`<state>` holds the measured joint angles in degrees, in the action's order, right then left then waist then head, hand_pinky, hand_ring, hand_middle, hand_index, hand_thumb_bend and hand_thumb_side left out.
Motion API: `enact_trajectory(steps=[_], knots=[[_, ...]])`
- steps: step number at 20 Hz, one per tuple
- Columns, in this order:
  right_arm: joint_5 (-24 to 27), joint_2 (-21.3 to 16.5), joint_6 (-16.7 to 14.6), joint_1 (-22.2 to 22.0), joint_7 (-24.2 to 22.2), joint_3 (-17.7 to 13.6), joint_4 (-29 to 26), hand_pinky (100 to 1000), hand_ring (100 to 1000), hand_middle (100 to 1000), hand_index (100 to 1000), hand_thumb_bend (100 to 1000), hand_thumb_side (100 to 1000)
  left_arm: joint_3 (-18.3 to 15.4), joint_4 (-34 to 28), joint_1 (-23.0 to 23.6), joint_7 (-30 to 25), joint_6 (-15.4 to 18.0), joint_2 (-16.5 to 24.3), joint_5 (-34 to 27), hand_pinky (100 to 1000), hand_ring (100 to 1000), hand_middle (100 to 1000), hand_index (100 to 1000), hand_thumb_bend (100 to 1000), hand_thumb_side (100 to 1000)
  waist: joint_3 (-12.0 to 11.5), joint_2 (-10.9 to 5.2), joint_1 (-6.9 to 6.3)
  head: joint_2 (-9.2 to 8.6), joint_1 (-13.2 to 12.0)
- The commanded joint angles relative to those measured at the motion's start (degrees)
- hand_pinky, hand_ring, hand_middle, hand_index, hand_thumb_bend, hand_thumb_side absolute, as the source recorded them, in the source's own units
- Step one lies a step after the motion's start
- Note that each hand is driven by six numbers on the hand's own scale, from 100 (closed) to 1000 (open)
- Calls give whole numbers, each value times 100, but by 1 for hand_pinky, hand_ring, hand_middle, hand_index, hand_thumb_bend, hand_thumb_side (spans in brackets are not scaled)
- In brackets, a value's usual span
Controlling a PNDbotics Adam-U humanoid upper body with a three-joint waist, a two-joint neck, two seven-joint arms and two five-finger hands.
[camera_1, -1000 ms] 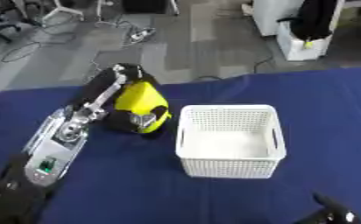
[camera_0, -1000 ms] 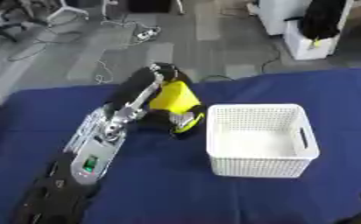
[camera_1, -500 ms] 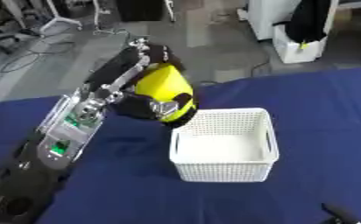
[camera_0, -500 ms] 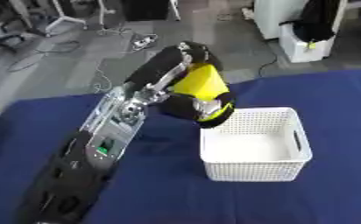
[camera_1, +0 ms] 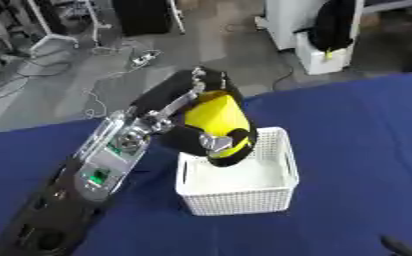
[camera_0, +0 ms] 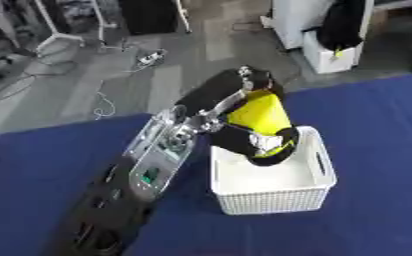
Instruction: Pick up objects on the table and place them in the box.
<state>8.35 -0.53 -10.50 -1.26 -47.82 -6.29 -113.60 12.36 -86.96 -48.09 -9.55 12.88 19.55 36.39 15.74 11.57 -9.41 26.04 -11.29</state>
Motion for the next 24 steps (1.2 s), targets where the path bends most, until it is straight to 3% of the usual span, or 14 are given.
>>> enact_trajectory(steps=[1,10,13,14,15,16,18,21,24], knots=[[25,-51,45,82,24,-33,-100,730,504,609,951,798,747,-1,106,-172,94,143,28,139,100,100,100,191,262,589,49,-54,30,-91,-88],[-82,18,97,156,10,-40,-100,731,504,609,952,798,744,-11,834,-199,545,584,-39,638,100,100,100,208,292,599,121,18,3,-63,-101],[-120,45,93,153,3,-41,-100,732,504,609,952,799,743,-10,935,-162,658,819,-33,717,100,100,100,422,529,669,105,28,14,-42,-89],[-137,56,93,148,-1,-41,-100,732,504,609,952,799,742,3,953,-142,646,915,-21,771,100,241,248,507,619,705,90,31,21,-30,-83],[-155,68,92,142,-7,-41,-100,732,504,609,952,799,741,5,969,-120,620,1001,-11,824,210,410,363,587,700,733,75,33,28,-18,-77],[-174,81,90,134,-13,-40,-100,732,504,609,952,800,740,5,978,-94,581,1072,2,866,400,524,452,646,752,760,58,33,37,-4,-70],[-196,104,85,114,-21,-38,-100,732,504,609,952,801,738,-2,959,-39,514,1170,31,901,631,701,601,734,823,825,24,31,57,20,-57],[-224,129,53,79,-30,-34,-100,732,504,609,952,802,736,-18,856,66,443,1242,86,860,792,820,737,807,853,853,-29,24,93,48,-30],[-237,155,22,31,-39,-31,-100,732,505,609,952,803,734,-65,672,212,416,1259,144,756,875,875,791,845,866,856,-99,8,141,78,-8]])
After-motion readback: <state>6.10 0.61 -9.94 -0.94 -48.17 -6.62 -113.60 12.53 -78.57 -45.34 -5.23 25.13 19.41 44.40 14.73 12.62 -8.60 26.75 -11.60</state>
